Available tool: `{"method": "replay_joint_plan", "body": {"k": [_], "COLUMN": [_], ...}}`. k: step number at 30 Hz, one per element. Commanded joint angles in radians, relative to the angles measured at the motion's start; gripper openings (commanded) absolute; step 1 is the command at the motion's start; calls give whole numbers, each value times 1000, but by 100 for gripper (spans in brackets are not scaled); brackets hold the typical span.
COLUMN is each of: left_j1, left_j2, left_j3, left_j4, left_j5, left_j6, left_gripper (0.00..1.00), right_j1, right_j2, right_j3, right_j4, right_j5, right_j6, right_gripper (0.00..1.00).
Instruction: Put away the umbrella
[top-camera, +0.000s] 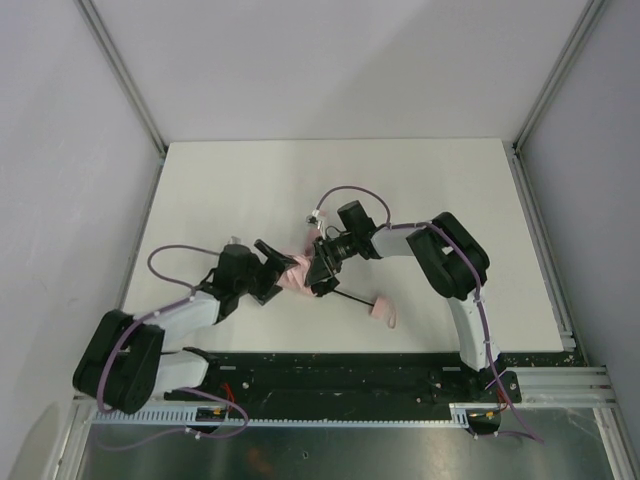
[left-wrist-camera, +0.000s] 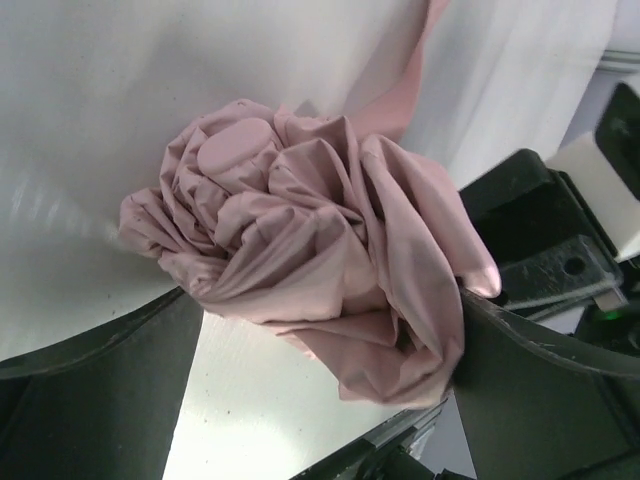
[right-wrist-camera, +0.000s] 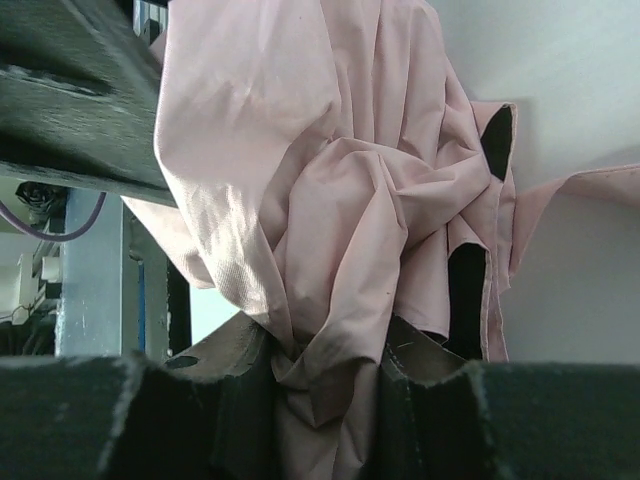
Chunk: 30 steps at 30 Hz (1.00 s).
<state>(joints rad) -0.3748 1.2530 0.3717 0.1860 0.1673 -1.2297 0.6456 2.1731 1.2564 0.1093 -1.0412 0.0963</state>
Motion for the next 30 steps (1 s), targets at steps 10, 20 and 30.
{"method": "replay_joint_plan", "body": {"k": [10, 20, 30], "left_j1": [20, 21, 12], "left_j2": [-143, 52, 130], "left_j3": [162, 388, 326], "left_j4": [-295, -524, -554], "left_j5": [43, 10, -23], "left_j6": [-98, -66, -81], "left_gripper": [99, 99, 98], "right_j1": [10, 27, 34], "right_j2": [56, 43, 43], "right_j3": [-42, -41, -39], "right_j4": [-201, -224, -234], "right_j5": [168, 202, 216], "right_j6": [-78, -92, -94], "right_gripper": [0, 0, 0]}}
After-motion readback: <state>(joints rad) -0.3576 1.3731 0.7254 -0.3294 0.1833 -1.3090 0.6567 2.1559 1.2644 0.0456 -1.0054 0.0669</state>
